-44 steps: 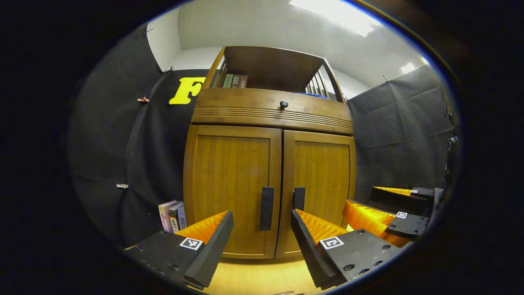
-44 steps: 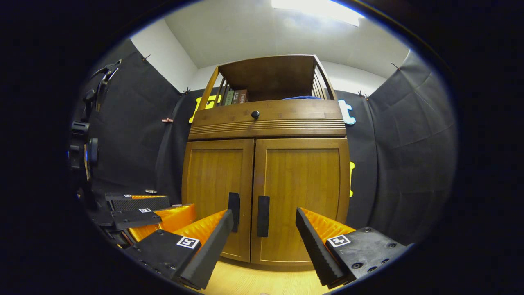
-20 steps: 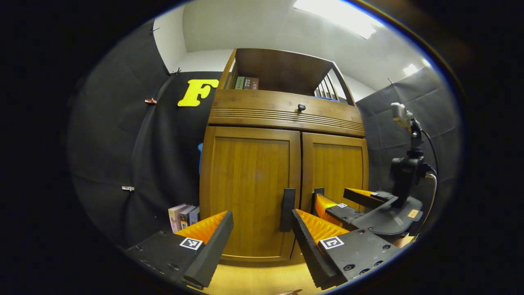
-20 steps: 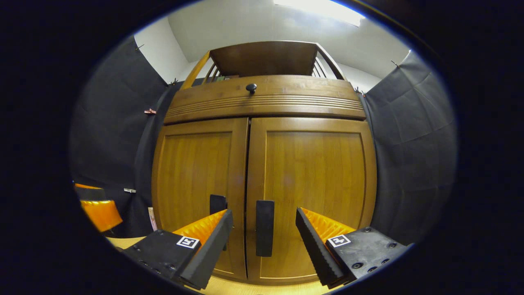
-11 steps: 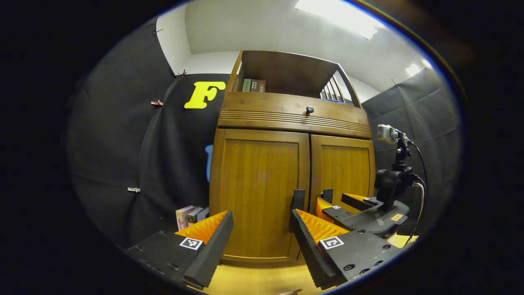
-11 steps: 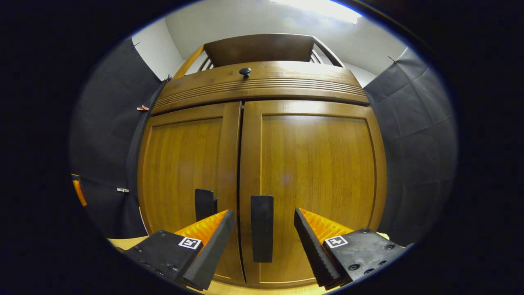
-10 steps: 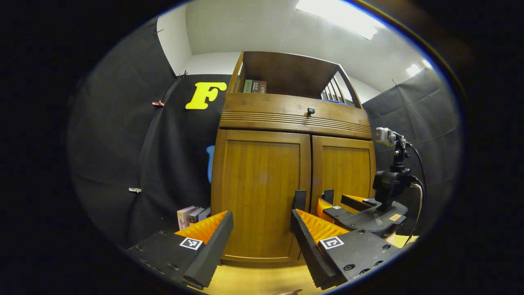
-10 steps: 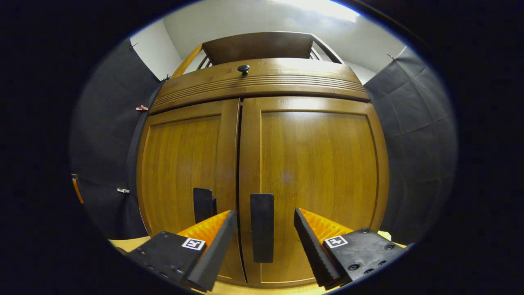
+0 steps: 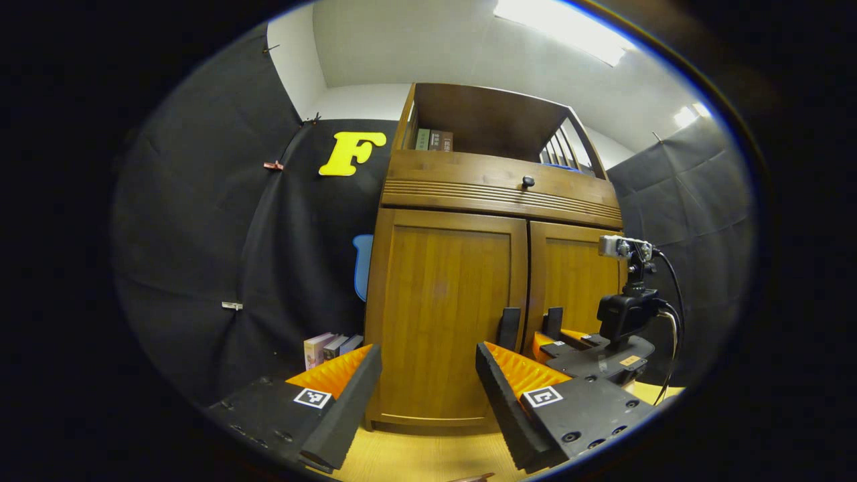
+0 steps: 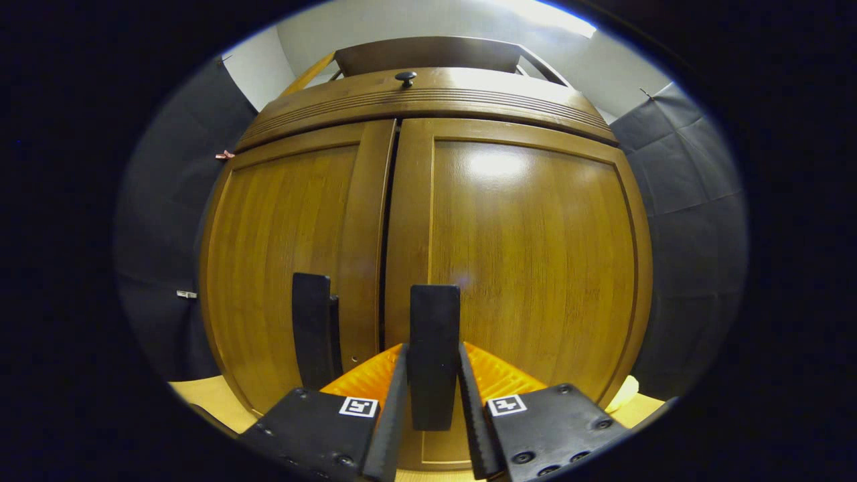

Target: Open the right door of the double-door shoe cabinet with the right hand, and open the left door with the left hand.

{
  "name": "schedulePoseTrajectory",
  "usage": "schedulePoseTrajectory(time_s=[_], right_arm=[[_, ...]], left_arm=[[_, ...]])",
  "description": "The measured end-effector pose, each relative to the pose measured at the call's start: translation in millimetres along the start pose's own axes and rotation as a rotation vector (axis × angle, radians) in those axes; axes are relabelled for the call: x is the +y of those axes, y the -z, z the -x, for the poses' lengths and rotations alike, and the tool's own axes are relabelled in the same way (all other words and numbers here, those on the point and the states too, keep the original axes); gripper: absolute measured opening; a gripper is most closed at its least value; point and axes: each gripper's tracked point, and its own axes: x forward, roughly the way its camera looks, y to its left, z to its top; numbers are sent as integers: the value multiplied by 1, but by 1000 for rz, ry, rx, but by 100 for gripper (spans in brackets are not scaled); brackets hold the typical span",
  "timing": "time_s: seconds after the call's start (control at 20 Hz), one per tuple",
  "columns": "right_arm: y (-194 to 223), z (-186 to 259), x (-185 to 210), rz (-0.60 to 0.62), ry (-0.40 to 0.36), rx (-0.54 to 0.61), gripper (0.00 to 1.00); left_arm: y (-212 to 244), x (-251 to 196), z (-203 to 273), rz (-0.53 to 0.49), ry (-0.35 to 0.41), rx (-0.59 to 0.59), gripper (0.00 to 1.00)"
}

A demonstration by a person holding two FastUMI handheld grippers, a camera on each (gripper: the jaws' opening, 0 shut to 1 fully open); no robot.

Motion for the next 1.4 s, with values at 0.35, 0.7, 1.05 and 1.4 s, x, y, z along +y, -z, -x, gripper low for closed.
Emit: schedulePoseTrajectory(time_s=[0.35,0.7,1.05,1.4], right_arm=[[3,0,2,6,-1,-6,24],[-5,25,3,-19,-91,16,24],[-20,64,-8,-26,-167,17,23],[-20,118,-43,-13,-195,12,19]], left_arm=[[8,15,-1,-15,-27,19,91],[3,12,4,-48,-40,11,92],[6,-21,10,-50,26,25,92],[2,-58,15,-62,92,24,92]])
